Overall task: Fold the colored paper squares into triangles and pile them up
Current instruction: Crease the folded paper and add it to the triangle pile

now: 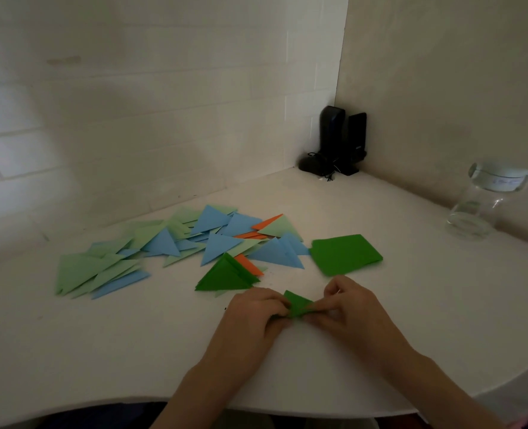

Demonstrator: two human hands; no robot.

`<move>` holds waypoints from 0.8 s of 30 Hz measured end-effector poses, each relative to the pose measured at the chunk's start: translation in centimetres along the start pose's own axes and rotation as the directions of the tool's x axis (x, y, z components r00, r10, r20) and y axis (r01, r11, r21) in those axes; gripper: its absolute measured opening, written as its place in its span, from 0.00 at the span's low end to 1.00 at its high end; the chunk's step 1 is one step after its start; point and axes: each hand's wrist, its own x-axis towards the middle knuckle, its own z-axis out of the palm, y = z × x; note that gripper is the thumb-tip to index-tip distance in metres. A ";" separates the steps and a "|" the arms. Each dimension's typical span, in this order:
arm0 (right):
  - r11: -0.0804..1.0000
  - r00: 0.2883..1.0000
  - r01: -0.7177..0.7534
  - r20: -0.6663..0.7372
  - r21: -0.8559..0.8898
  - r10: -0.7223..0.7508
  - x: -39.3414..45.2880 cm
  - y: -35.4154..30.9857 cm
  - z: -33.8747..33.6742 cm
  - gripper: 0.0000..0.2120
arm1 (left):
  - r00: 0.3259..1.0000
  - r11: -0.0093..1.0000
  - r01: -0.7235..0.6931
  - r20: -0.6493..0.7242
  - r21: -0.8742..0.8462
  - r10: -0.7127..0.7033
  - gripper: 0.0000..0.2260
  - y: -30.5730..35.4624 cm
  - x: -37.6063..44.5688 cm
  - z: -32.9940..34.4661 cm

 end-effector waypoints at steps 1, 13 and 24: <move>0.999 1.000 -0.031 0.005 0.016 0.031 0.1 0.0 0.0 0.10 | 0.999 0.999 0.030 -0.016 -0.016 -0.031 0.12 -0.3 0.0 -0.2; 0.973 0.975 -0.220 0.017 -0.070 0.222 1.0 -0.5 0.6 0.10 | 0.965 0.952 0.221 -0.190 0.210 -0.182 0.10 -0.3 0.4 1.2; 0.978 0.980 -0.200 -0.012 -0.054 0.199 0.9 -0.5 0.7 0.14 | 0.956 0.941 0.286 -0.119 0.182 -0.268 0.11 -0.7 0.5 0.6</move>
